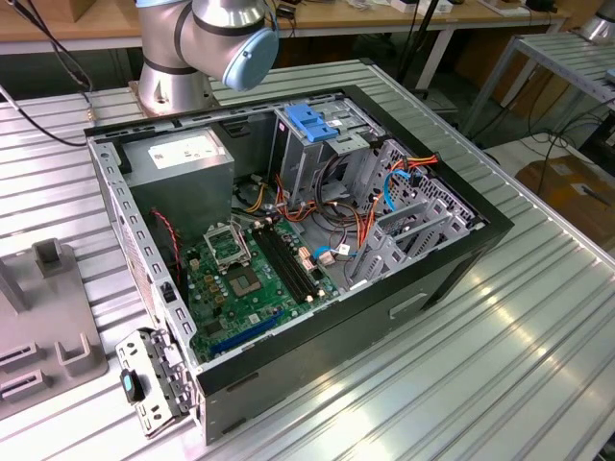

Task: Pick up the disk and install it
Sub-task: 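Pick up the disk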

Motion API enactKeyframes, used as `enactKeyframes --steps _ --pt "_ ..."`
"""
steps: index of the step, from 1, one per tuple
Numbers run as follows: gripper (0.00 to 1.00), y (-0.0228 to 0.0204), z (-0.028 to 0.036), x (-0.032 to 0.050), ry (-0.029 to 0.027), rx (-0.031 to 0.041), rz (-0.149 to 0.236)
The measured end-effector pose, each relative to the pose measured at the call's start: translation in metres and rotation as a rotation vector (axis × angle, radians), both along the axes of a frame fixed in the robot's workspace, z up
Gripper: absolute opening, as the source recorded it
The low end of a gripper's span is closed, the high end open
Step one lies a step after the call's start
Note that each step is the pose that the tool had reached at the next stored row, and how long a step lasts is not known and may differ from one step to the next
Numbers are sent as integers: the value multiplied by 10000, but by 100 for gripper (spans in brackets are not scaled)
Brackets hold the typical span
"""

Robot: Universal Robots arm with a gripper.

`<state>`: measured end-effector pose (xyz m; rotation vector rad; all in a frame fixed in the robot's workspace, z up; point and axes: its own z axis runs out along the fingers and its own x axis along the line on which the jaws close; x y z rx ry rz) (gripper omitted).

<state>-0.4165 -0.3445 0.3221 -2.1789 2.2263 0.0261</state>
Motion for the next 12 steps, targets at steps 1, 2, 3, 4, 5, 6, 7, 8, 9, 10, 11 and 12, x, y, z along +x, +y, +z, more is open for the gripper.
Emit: enactKeyframes --steps 1,2,3,4,5,6,7,8,9,10,11,12 --pt "60 0 -3 -1 0 -1 64" --pt "60 -1 -6 -2 0 0 86" --pt "60 -1 -12 -3 -2 1 100" --pt "60 0 -36 -5 0 0 130" --pt "60 0 -49 -5 -1 1 145" --pt "60 0 -61 -6 -1 0 159" --pt "60 0 -77 -6 -1 1 178" --pt "60 0 -105 -6 -2 0 230" --pt "60 0 -128 -6 -5 0 276" --pt "60 0 -137 -6 -6 0 293" --pt "60 0 -142 -6 -5 0 303" --pt "60 0 -144 -6 -3 -1 304"
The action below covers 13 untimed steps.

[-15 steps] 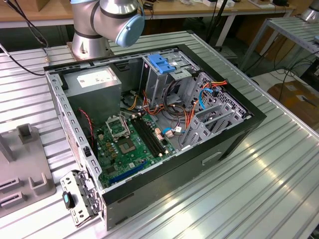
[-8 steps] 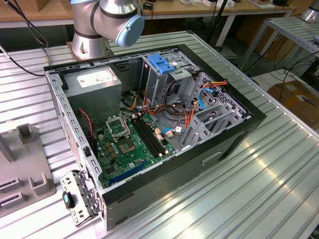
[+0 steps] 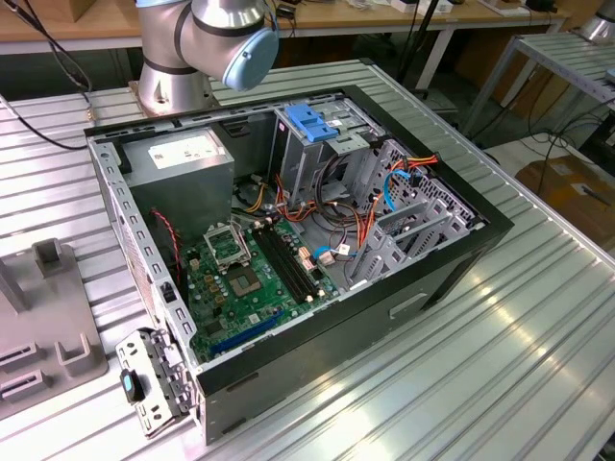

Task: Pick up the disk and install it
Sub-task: 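Pick up the disk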

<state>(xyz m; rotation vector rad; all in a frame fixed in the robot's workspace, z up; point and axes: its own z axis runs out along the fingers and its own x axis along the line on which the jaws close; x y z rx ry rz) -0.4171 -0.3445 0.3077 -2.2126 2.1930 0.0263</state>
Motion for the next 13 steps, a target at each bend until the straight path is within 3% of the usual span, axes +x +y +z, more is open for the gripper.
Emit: enactKeyframes --steps 13 --pt "60 12 -18 0 -1 4 1"
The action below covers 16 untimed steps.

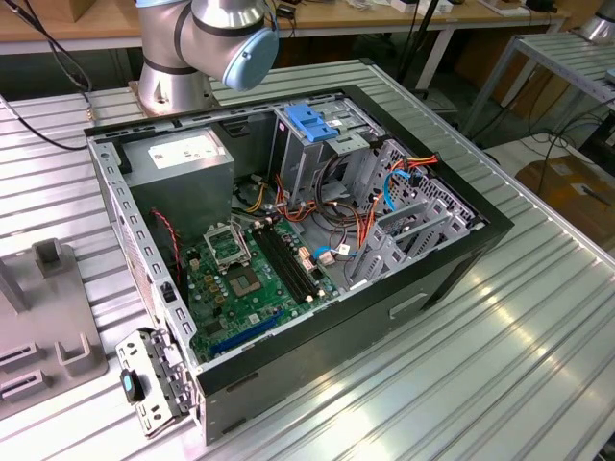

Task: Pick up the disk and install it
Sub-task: 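Pick up the disk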

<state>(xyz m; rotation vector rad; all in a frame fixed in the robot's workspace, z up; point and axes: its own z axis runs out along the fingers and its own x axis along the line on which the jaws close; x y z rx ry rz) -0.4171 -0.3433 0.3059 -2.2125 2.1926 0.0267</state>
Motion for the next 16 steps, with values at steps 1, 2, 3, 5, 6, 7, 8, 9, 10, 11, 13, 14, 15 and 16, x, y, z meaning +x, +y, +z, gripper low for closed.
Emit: enactKeyframes --steps 1,2,3,5,6,7,8,9,10,11,13,14,15,16 --pt "60 1 -1 0 -2 1 0" --pt "60 1 -1 0 -2 1 -1" --pt "60 1 -1 0 -1 1 -1" --pt "60 2 -2 0 -2 1 -1" --pt "60 2 -2 0 -2 1 -1" --pt "58 3 -2 0 -1 1 -1" --pt "58 3 -2 0 -2 1 -1" --pt "51 3 -2 0 -1 1 -1" --pt "51 4 -3 0 -1 1 -1" --pt "51 4 -3 0 -2 1 -1" --pt "51 4 -3 0 -1 0 -1" --pt "51 5 -5 0 0 4 -1" --pt "51 5 -6 0 0 18 -2" --pt "51 6 -7 -1 0 37 -2"
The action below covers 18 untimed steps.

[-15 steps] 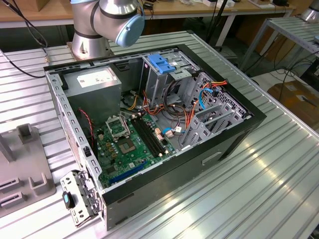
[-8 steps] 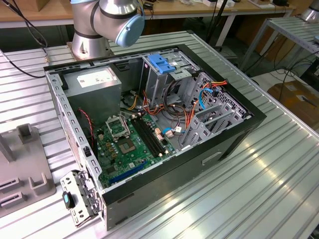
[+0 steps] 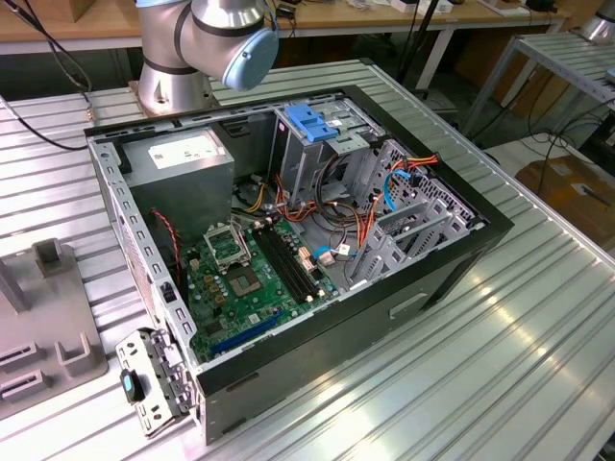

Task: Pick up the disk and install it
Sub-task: 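Pick up the disk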

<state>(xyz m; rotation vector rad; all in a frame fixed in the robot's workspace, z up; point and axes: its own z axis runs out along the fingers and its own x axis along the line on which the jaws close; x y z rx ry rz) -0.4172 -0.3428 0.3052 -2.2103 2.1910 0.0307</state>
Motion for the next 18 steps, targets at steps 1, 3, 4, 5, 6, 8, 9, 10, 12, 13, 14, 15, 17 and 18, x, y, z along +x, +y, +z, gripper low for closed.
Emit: enactKeyframes --steps 1,3,4,5,6,8,9,10,12,13,14,15,17,18 --pt "51 0 -1 0 -2 1 0" --pt "51 -2 -2 0 -1 61 3" --pt "51 0 -3 0 -2 103 1" --pt "51 0 -3 0 -2 104 0" --pt "51 0 -3 0 -2 105 0" --pt "51 -2 -3 0 -1 130 2" --pt "51 -2 -3 0 -3 241 5" --pt "51 -1 -3 0 -4 269 4" --pt "51 -1 -3 0 -3 272 3" --pt "51 -1 -3 1 -3 274 3" --pt "51 -3 -2 1 -1 273 3" --pt "51 -6 -3 1 -2 268 3" --pt "51 -14 -3 0 -2 259 3" --pt "51 -16 -4 0 -2 257 3"
